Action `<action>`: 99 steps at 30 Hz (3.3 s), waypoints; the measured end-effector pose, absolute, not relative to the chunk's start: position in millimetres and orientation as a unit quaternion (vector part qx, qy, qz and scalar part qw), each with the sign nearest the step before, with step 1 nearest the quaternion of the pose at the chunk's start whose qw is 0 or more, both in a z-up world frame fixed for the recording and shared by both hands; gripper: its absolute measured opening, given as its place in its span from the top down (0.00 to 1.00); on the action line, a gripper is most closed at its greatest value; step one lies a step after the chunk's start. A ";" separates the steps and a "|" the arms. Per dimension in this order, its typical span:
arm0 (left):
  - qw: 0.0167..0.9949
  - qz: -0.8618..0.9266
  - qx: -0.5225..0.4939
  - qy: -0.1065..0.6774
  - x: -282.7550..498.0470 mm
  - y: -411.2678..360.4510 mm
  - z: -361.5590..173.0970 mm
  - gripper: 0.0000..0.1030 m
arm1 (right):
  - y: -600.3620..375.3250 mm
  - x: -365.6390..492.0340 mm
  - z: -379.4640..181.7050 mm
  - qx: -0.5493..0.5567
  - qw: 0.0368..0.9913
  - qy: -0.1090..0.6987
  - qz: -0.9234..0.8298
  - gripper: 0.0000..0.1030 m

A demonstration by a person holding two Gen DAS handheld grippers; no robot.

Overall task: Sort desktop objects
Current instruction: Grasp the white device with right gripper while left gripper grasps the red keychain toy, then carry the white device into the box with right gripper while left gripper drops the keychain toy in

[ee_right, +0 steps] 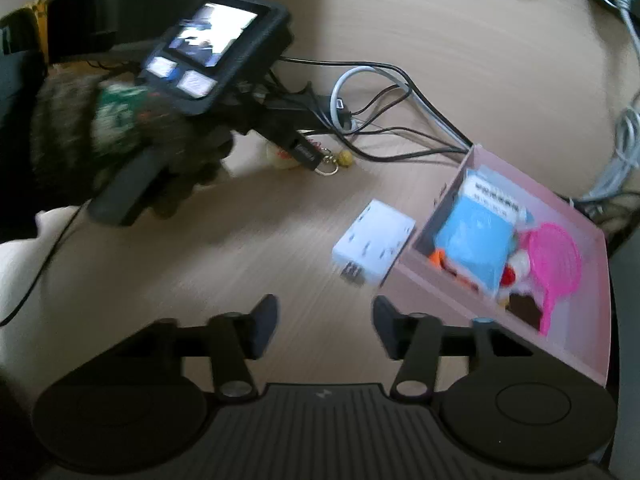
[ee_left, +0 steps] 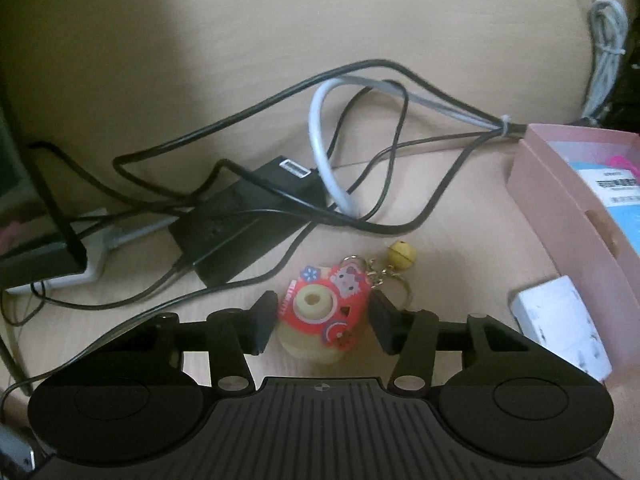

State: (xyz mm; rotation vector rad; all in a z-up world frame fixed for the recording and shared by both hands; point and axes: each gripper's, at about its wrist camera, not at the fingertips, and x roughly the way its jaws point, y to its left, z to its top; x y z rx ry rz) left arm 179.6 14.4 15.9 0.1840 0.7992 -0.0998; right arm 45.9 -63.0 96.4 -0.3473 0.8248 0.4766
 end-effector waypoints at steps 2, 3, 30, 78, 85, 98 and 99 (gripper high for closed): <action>0.917 -0.055 0.088 0.386 167.1 18.2 19.0 0.51 | -50.3 67.3 99.1 -0.196 0.872 0.388 0.226 0.66; 0.916 -0.058 0.085 0.387 158.2 20.5 20.5 0.51 | -43.5 79.0 100.3 -0.219 0.869 0.383 0.222 0.66; 0.913 -0.012 0.001 0.408 -33.7 48.0 50.5 0.07 | -87.3 -14.1 103.8 -0.181 0.842 0.426 0.276 0.20; 0.956 -0.164 0.098 0.221 -9.5 -64.0 198.5 0.54 | -225.4 -42.8 244.7 -0.060 0.954 0.253 0.149 0.54; 0.939 -0.224 0.067 0.251 70.8 -115.0 189.6 0.53 | -252.6 -3.9 258.5 -0.008 0.970 0.221 0.104 0.54; 0.935 -0.134 0.066 0.322 94.6 -78.4 134.2 0.15 | -252.2 92.0 200.2 0.055 0.952 0.296 0.051 0.54; 0.934 -0.125 0.068 0.327 90.9 -72.3 130.2 0.12 | -251.8 98.4 191.7 0.057 0.949 0.308 0.046 0.54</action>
